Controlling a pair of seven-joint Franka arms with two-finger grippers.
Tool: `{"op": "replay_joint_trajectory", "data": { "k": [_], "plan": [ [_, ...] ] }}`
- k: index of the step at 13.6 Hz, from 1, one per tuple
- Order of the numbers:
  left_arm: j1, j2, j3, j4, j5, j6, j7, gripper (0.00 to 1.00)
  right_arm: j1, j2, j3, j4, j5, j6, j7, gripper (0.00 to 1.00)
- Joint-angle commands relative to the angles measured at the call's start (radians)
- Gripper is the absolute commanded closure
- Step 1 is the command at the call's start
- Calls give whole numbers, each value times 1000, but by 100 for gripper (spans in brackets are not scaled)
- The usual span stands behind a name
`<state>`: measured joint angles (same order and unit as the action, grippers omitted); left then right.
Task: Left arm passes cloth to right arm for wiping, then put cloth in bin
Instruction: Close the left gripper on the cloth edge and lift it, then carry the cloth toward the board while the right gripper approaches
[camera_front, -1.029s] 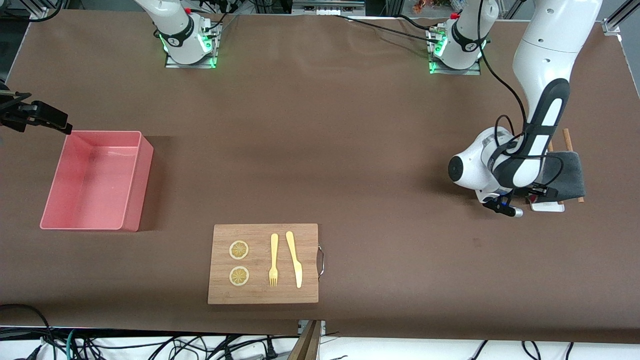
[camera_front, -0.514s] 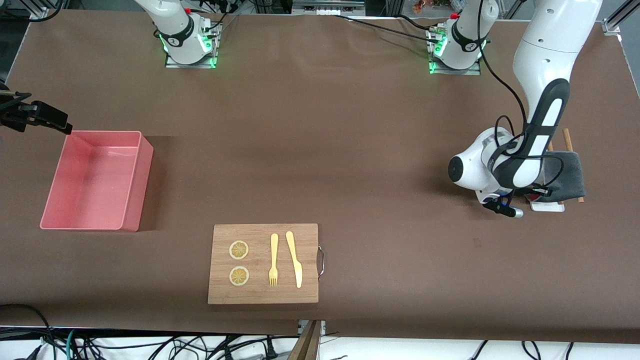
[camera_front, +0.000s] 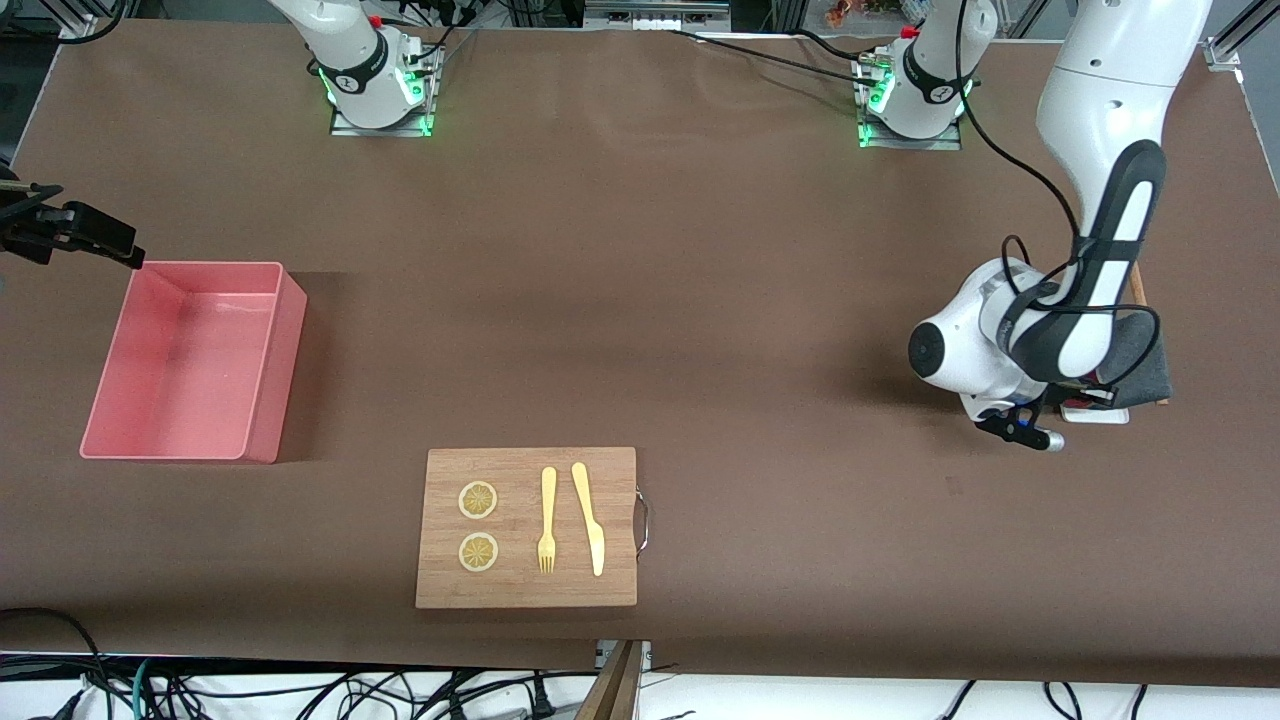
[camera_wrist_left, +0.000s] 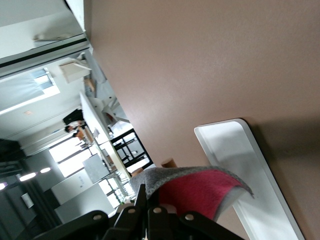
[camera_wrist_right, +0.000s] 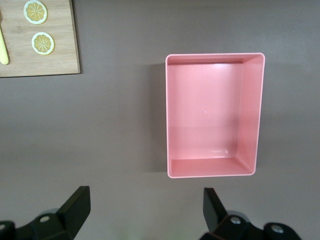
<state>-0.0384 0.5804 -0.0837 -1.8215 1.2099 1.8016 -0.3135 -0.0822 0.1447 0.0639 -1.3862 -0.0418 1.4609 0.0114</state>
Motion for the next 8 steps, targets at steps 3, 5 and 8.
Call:
{"op": "replay_joint_trajectory", "data": {
  "k": [3, 5, 8],
  "plan": [
    [-47, -16, -17, 174, -240, -158, 210, 100, 1, 3, 11, -14, 19, 32, -5, 0],
    [-92, -17, -24, 270, -369, -259, 252, 100, 1, 9, 11, -30, 20, 41, -19, 0],
    [-130, -17, -22, 445, -594, -376, 300, 100, 4, 33, 17, -50, 14, 32, -4, 0]
  ]
}}
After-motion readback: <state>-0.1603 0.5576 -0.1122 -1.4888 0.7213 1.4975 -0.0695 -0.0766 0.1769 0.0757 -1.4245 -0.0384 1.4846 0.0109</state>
